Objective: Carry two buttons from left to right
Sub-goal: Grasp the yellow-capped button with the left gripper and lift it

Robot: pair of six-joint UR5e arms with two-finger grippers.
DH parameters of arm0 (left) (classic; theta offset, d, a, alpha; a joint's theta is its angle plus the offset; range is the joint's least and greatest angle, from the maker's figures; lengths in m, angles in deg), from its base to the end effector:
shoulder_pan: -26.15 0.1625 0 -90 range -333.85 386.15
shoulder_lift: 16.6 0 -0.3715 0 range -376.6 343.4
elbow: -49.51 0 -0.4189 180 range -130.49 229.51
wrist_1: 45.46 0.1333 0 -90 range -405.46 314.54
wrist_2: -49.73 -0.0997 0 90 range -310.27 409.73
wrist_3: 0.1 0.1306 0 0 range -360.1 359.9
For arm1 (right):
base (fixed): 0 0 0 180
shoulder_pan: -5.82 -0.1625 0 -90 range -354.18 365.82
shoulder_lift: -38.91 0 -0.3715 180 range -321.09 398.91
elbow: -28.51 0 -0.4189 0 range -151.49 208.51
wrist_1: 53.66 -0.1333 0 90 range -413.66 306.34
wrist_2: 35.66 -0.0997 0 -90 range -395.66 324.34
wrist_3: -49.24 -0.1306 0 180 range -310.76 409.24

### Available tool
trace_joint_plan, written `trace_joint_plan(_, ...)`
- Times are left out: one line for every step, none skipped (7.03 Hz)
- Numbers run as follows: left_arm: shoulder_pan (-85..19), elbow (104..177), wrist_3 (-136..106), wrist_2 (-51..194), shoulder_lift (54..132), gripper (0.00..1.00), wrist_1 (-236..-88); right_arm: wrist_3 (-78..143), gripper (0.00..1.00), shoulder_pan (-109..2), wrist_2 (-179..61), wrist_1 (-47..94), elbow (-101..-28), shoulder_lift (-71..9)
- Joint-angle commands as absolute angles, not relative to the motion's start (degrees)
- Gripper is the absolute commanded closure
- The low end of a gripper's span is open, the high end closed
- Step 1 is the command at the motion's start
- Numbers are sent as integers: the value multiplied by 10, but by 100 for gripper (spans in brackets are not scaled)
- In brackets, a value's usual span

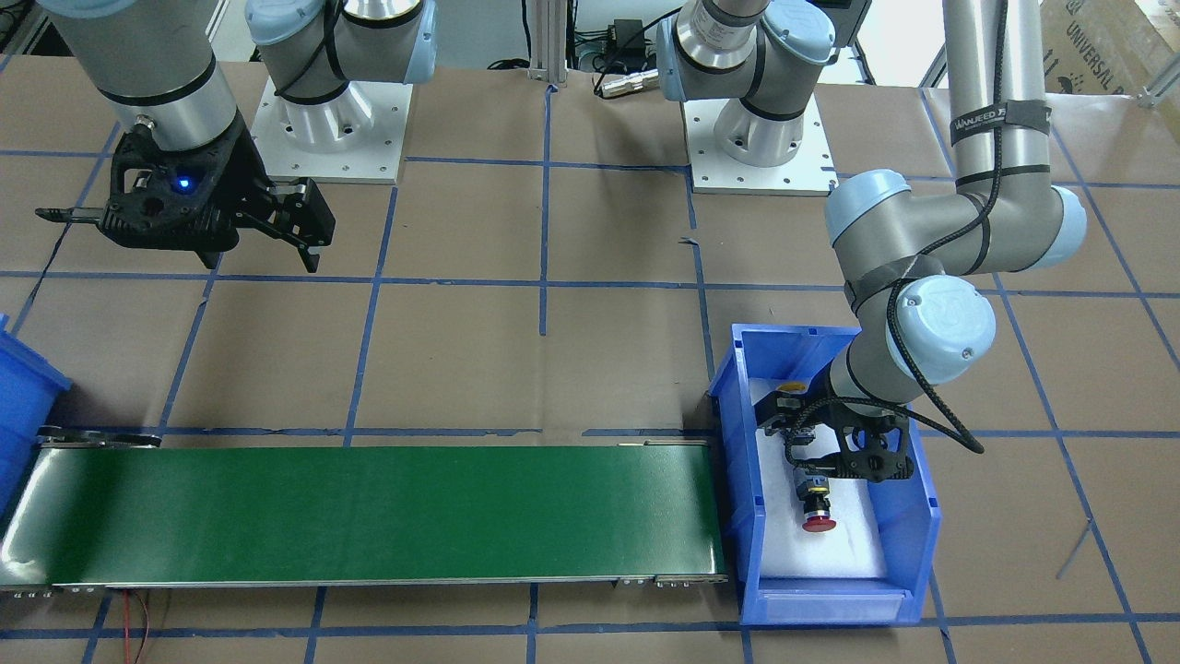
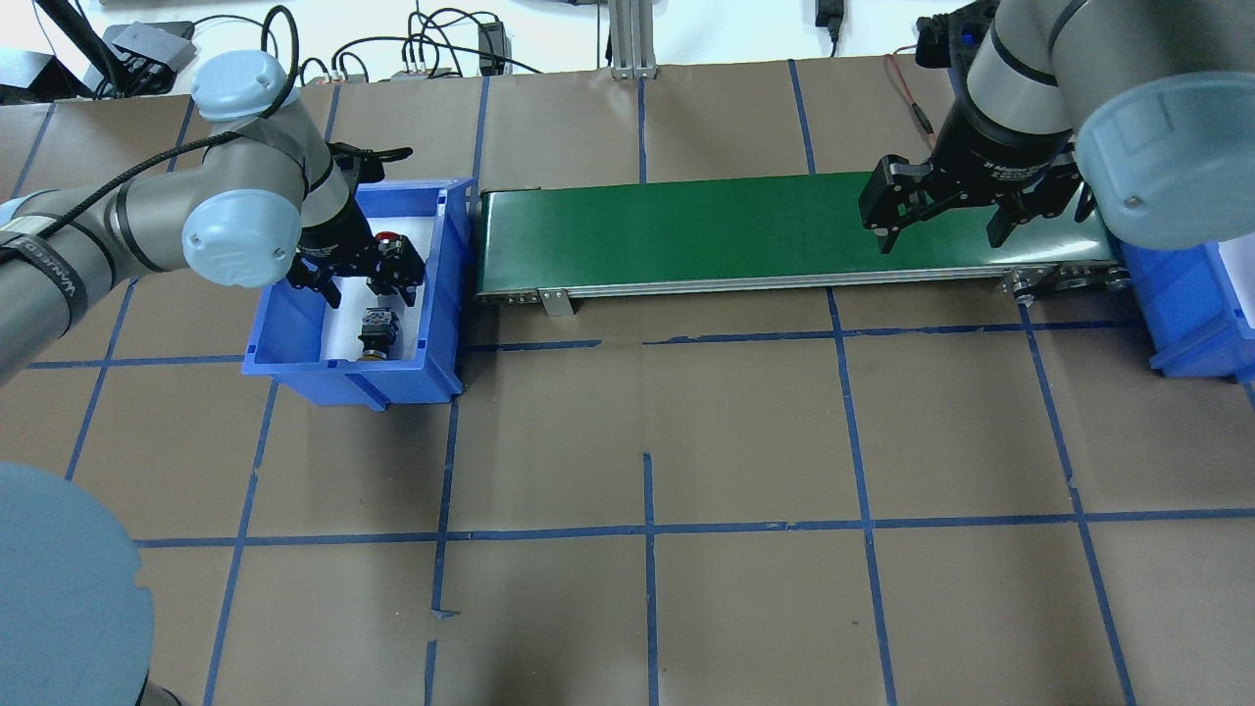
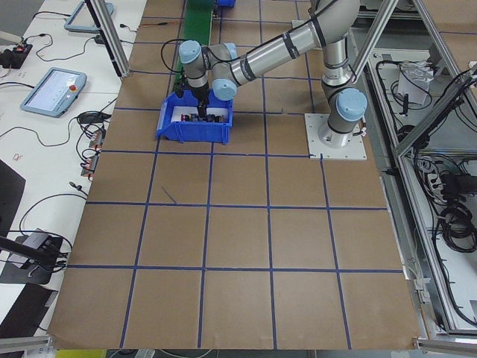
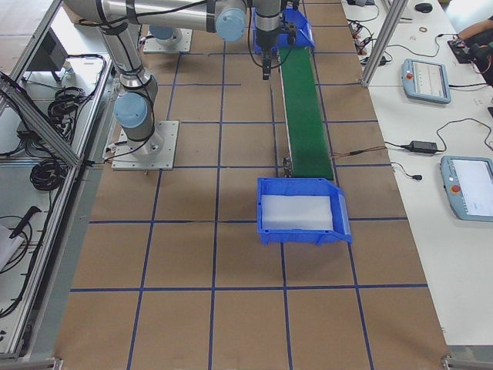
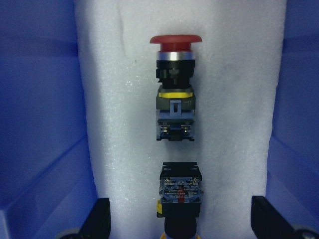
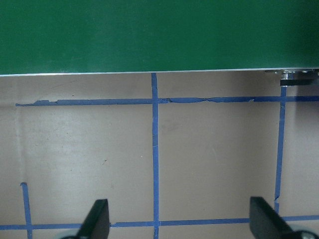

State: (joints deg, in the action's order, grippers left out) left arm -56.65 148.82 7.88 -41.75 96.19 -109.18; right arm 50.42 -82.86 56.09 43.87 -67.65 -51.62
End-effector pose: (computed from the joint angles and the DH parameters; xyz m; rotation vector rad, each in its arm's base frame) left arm -0.0556 -0.5964 0.1424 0.0233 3.1251 0.1628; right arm 0.1174 -0.5203 0.3657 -0.0046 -3.1099 0.0505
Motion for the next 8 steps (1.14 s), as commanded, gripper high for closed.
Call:
trace_joint_plan(-566,1496,80,-416,971,2,-1075,506,0,-829,564,439,-676,-516)
trace_joint_plan(-566,1497,80,-417,980,4,-1073,506,0,-829,564,439,-676,-516)
trace_joint_plan(-565,1497,80,-416,989,4,-1073,506,0,-829,564,439,-676,-517)
trace_joint_plan(-564,1498,80,-417,990,5,-1072,506,0,-829,564,440,-676,-516)
trace_joint_plan(-562,1498,81,-417,990,28,-1072,506,0,-829,564,440,-676,-516)
trace_joint_plan(-562,1497,81,-417,989,54,-1073,506,0,-829,564,440,-676,-516)
trace_joint_plan(-562,1491,81,-416,989,68,-1073,506,0,-829,564,440,-676,-516)
trace_joint_plan(-562,1488,80,-415,988,71,-1073,506,0,-829,564,440,-676,-516)
